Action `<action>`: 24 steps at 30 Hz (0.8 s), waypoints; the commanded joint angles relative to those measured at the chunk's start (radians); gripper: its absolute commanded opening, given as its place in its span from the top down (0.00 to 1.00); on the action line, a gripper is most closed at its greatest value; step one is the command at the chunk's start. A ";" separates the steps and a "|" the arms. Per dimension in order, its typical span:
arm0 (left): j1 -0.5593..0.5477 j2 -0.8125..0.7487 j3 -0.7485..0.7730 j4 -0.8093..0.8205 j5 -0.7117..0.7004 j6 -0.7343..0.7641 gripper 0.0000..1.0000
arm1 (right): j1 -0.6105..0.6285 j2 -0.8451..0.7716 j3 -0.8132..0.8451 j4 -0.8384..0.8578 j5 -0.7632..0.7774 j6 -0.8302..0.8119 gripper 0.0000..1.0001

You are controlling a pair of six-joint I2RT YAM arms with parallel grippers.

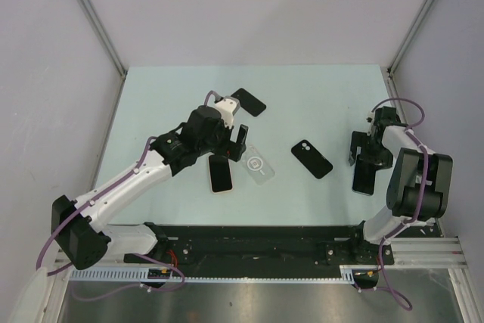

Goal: Put the phone into the phone case

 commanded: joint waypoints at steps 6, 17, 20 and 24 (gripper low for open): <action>-0.003 -0.018 0.001 0.014 -0.072 -0.014 0.01 | -0.012 0.052 0.042 -0.003 0.035 -0.005 0.11; -0.002 -0.021 0.001 0.009 -0.082 -0.014 0.01 | -0.020 0.105 0.040 0.000 -0.035 -0.005 0.18; -0.003 -0.021 0.003 0.008 -0.084 -0.013 0.01 | -0.020 0.108 0.042 0.006 -0.071 -0.012 0.26; -0.003 -0.026 0.003 0.007 -0.084 -0.013 0.01 | -0.017 0.092 0.040 0.022 -0.098 -0.015 0.43</action>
